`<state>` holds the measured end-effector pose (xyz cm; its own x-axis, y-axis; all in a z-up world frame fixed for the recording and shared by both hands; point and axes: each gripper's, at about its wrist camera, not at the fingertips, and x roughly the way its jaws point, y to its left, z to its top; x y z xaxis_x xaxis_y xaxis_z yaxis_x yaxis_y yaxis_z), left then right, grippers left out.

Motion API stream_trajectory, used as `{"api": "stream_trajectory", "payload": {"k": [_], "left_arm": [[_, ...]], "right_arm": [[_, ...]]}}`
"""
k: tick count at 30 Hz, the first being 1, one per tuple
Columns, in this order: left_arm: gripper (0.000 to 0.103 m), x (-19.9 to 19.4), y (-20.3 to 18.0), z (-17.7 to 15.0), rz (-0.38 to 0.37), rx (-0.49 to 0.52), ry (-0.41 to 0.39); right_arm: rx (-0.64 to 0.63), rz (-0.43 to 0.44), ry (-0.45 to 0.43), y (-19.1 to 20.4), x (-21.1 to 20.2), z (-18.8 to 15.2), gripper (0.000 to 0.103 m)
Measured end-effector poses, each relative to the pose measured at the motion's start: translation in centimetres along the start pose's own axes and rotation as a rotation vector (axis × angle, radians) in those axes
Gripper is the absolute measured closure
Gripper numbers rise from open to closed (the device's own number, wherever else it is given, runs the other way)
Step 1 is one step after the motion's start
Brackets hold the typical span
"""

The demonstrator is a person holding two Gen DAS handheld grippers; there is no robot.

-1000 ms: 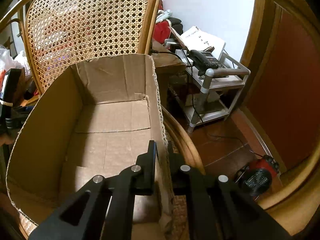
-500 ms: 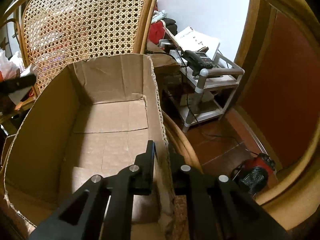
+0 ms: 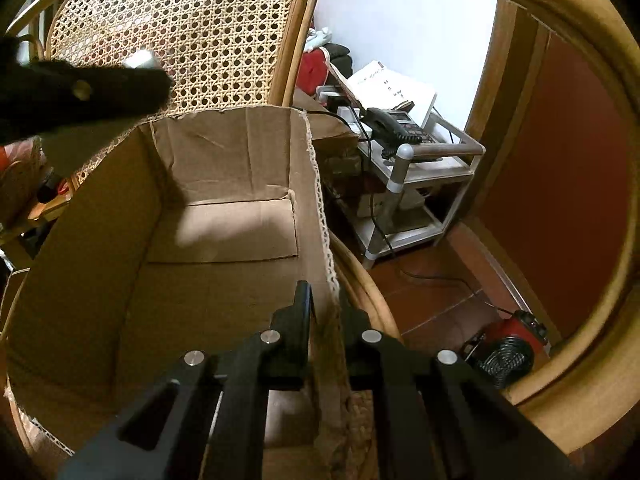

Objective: Organize rigid objects
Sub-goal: 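Grasp the white cube charger with the left tool and drop it into the box, then move the left tool back over the items on the seat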

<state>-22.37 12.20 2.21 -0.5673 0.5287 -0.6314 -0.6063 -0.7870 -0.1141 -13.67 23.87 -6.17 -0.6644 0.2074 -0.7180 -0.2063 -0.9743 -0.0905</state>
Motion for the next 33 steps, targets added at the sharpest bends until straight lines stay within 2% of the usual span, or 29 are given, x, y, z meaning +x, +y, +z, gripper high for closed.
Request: {"api": "stream_trajectory", "payload": {"k": [4, 12, 15, 19, 25, 33], "left_arm": [[0.028, 2.2, -1.5, -1.0, 0.003, 0.019, 0.044], [0.027, 3.5, -0.8, -1.5, 0.035, 0.033, 0.089], [0.026, 2.7, -0.9, -1.6, 0.034, 0.037, 0.060], [0.022, 2.8, -1.0, -1.8, 0.055, 0.047, 0.067], [0.022, 2.5, -1.0, -2.1, 0.032, 0.042, 0.057], [0.021, -0.4, -0.2, -2.4, 0.034, 0.020, -0.007]], "right_arm": [[-0.002, -0.003, -0.006, 0.0, 0.0, 0.0, 0.092], [-0.006, -0.020, -0.021, 0.4, -0.2, 0.1, 0.092], [0.008, -0.016, -0.021, 0.2, -0.2, 0.0, 0.092], [0.006, -0.012, -0.045, 0.3, -0.3, 0.0, 0.092], [0.027, -0.009, -0.088, 0.2, -0.6, -0.1, 0.092], [0.025, -0.004, -0.134, 0.3, -1.0, -0.4, 0.092]]}}
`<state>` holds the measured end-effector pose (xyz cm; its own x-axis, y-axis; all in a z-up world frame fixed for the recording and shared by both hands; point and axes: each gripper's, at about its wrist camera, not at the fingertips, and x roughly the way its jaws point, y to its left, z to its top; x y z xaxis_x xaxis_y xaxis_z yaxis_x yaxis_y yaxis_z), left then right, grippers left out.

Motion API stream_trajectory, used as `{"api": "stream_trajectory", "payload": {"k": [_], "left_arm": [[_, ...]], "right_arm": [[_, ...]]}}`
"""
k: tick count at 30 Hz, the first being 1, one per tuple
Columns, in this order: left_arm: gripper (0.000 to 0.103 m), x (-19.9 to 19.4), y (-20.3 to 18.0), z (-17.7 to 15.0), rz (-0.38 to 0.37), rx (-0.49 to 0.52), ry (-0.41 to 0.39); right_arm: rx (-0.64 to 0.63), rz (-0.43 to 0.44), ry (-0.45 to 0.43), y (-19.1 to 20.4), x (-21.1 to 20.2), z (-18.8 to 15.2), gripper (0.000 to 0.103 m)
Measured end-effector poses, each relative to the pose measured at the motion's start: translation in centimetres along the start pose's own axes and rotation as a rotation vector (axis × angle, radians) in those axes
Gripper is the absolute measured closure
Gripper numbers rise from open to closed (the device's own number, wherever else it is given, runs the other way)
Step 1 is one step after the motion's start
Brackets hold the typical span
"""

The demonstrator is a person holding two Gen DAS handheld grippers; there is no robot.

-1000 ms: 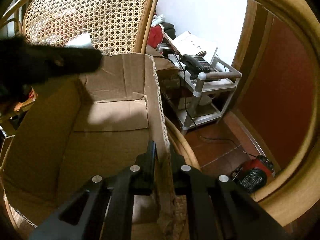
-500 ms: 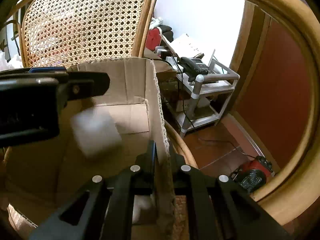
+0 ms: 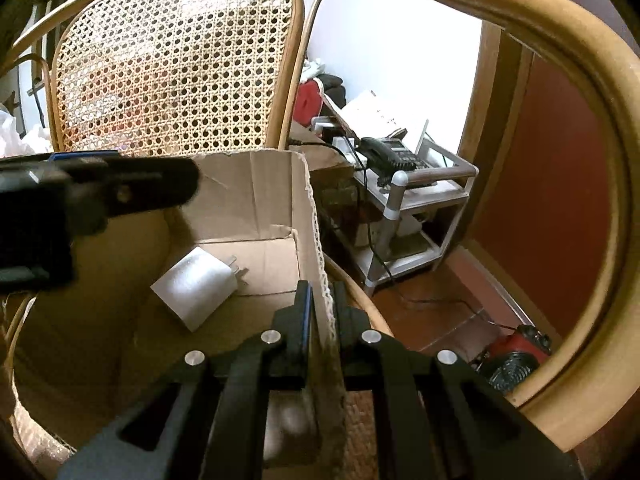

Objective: Organize rigid objects
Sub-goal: 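Move the left tool back over the items on the seat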

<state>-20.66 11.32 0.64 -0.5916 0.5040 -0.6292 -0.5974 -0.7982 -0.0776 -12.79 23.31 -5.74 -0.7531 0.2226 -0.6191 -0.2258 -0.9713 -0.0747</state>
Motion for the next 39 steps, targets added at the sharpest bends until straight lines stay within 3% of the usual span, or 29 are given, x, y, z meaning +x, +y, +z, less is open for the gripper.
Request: {"api": "stream_trajectory", "payload": {"k": [10, 14, 18, 29, 35, 39], "left_arm": [[0.014, -4.9, 4.4, -1.7, 0.059, -0.108, -0.087], [0.003, -6.5, 6.3, -2.9, 0.112, -0.109, -0.101], [0.002, -7.5, 8.2, -4.8, 0.175, -0.127, -0.115], [0.001, -7.3, 10.5, -10.6, 0.241, -0.167, 0.018], [0.001, -5.2, 10.7, -14.7, 0.271, -0.202, 0.141], [0.001, -4.0, 10.7, -15.7, 0.308, -0.190, 0.184]], "right_arm": [[0.007, -0.010, -0.041, 0.1, -0.4, -0.2, 0.092], [0.009, -0.016, -0.053, 0.0, -0.5, -0.3, 0.092], [0.014, -0.018, -0.068, 0.0, -0.7, -0.3, 0.092], [0.014, -0.022, -0.088, 0.1, -0.7, -0.3, 0.092], [0.021, -0.024, -0.087, 0.2, -0.7, -0.3, 0.092], [0.027, -0.028, -0.084, 0.1, -0.7, -0.3, 0.092]]}}
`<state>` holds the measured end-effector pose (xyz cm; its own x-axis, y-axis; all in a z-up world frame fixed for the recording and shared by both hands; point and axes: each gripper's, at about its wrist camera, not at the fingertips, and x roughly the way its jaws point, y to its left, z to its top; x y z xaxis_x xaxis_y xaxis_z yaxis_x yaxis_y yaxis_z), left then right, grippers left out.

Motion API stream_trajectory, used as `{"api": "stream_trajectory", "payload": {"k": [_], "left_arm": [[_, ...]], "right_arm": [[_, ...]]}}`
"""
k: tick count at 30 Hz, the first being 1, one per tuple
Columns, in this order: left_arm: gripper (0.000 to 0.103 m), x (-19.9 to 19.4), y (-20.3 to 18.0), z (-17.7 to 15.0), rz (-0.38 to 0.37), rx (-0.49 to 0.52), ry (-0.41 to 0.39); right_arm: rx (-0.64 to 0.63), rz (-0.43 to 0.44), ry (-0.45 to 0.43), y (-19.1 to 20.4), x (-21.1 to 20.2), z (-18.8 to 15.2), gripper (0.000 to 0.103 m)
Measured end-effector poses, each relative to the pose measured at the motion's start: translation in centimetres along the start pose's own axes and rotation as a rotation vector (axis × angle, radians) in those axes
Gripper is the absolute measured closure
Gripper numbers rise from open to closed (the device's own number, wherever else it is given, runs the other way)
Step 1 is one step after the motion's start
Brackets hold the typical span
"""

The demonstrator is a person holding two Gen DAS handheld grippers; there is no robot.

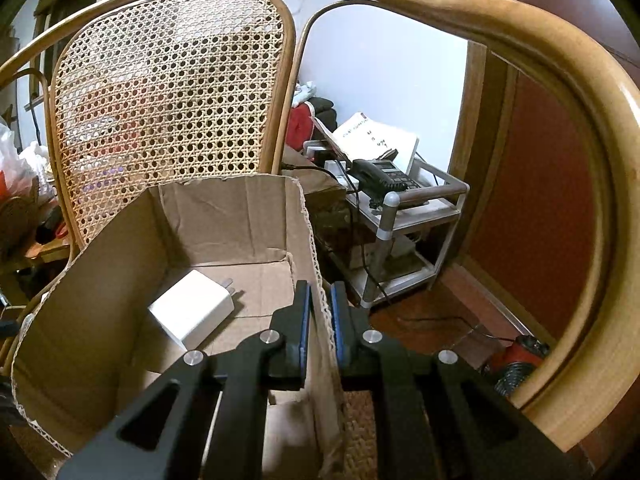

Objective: Organize rigid objects
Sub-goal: 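Move the left tool back over the items on the seat, then lower the left tool onto the round Cheers tin and grasp it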

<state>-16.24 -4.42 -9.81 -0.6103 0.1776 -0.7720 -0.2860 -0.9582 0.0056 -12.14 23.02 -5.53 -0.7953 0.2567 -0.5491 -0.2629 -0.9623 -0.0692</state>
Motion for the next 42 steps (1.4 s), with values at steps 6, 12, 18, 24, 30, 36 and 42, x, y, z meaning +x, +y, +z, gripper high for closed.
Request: {"api": "stream_trajectory", "payload": {"k": [6, 12, 18, 24, 30, 36, 42], "left_arm": [[0.000, 0.7, 0.1, 0.5, 0.009, 0.001, 0.024], [0.000, 1.3, 0.4, 1.2, 0.017, -0.003, 0.038], [0.000, 2.0, 0.7, 1.6, 0.030, -0.013, 0.041], [0.000, 2.3, 1.1, 1.9, 0.034, -0.017, 0.039], [0.000, 2.7, 1.4, 2.4, 0.034, -0.017, 0.047], [0.000, 3.8, 2.2, 3.4, 0.020, -0.051, 0.065], [0.001, 5.0, 2.5, 4.1, -0.004, -0.057, 0.080]], "right_arm": [[-0.006, 0.002, 0.000, 0.1, 0.0, 0.0, 0.091], [-0.006, 0.003, 0.002, 0.1, 0.0, 0.0, 0.091], [-0.005, 0.003, 0.001, 0.1, 0.0, 0.0, 0.091], [-0.006, 0.003, 0.001, 0.0, 0.0, 0.0, 0.091], [-0.005, 0.003, 0.002, 0.1, 0.0, 0.0, 0.091], [-0.006, 0.003, 0.002, 0.1, 0.0, 0.0, 0.091], [-0.007, 0.004, 0.002, 0.1, 0.0, 0.0, 0.091]]}}
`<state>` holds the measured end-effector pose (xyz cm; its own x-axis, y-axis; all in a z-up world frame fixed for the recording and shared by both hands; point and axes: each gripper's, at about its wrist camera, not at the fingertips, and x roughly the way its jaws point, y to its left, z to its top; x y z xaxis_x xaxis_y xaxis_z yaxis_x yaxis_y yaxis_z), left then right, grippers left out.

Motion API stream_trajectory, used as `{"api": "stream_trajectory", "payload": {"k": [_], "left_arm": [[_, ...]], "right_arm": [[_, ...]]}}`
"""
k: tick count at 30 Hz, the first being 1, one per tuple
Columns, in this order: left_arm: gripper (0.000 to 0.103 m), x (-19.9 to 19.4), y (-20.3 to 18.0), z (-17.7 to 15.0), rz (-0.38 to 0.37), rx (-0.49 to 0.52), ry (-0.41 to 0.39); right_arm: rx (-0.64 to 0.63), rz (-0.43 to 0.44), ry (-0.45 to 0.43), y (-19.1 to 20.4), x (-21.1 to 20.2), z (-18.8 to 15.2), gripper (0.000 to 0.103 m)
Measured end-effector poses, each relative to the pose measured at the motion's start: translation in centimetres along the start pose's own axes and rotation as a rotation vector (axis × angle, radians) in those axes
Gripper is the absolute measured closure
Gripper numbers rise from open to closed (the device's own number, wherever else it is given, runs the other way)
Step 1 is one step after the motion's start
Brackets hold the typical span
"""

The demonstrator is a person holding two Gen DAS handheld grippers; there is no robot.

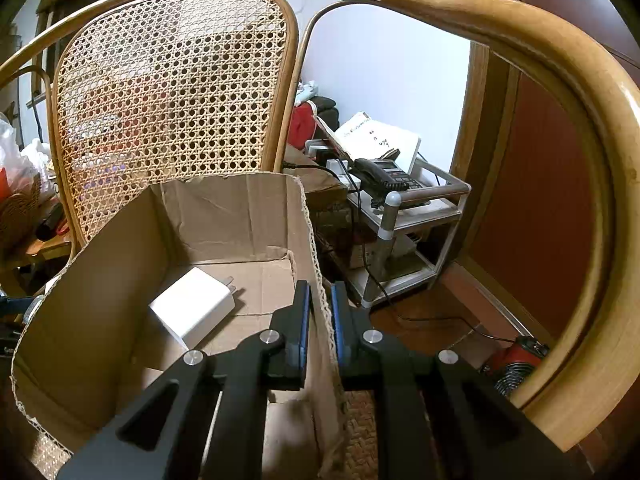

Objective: Organize rigid objects
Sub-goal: 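Lower the left tool onto the round Cheers tin and grasp it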

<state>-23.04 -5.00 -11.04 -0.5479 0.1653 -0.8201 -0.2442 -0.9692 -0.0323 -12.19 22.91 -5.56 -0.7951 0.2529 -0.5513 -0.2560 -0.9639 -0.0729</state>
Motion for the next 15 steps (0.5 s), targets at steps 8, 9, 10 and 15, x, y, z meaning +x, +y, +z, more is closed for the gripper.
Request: {"api": "stream_trajectory", "payload": {"k": [8, 9, 10, 15], "left_arm": [[0.079, -2.3, 1.3, 1.1, 0.077, 0.004, -0.065], [0.090, -2.4, 1.3, 1.3, 0.092, 0.024, -0.059], [0.093, -2.4, 1.4, 1.4, 0.077, 0.030, -0.047], [0.094, -2.5, 0.8, 0.9, 0.040, 0.046, -0.035]], "right_arm": [[-0.001, 0.001, 0.000, 0.1, -0.1, 0.0, 0.091], [-0.001, 0.000, 0.000, 0.1, 0.0, 0.0, 0.091], [-0.001, 0.001, 0.000, 0.0, 0.0, 0.0, 0.091], [-0.002, 0.003, 0.000, 0.0, -0.1, 0.0, 0.091]]}}
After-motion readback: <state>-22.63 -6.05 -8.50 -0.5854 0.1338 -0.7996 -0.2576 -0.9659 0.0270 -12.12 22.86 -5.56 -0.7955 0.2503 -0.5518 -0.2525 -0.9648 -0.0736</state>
